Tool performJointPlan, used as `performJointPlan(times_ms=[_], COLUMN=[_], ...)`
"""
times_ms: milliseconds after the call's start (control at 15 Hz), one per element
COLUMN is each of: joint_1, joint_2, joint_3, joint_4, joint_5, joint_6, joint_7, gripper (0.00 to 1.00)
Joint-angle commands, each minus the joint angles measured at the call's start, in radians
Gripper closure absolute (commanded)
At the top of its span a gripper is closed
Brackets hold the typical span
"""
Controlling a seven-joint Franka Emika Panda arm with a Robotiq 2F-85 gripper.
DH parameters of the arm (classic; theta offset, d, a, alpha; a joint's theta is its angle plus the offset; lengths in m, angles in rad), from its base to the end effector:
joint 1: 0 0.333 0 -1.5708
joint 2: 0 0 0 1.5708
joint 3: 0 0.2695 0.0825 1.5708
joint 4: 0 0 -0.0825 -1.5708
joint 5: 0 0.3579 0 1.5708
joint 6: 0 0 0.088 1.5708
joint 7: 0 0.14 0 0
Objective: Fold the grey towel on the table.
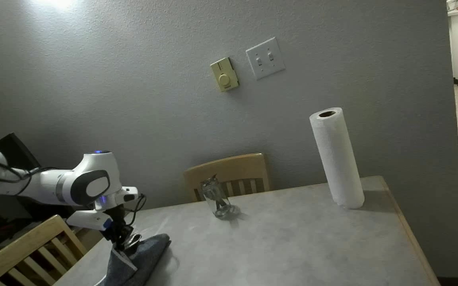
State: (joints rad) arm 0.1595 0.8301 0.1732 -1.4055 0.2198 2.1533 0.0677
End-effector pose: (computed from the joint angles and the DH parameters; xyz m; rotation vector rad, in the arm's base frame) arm 0.6302 0.2178 0.1610 -2.8454 -0.1213 0.1923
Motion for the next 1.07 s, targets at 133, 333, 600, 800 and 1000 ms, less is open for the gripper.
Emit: performJointPlan(times_ms=[133, 333, 600, 800, 1000], joint_1=[0.099, 0.091, 0.084, 0.11, 0.127], joint_2=[0.047, 0.091, 0.159, 0.203, 0.248], joint_3=[-0.101, -0.089, -0.075, -0.09, -0.092], joint_4=[0.154, 0.236, 0.33, 0.394, 0.466], joint_5=[-0.141, -0.136, -0.094, -0.118, -0.125], joint_6=[-0.255, -0.309, -0.302, -0.341, -0.393], joint_7=[0.202, 0.186, 0.208, 0.241, 0.266], gripper=[0.98, 0.98, 0.98, 0.98, 0.98])
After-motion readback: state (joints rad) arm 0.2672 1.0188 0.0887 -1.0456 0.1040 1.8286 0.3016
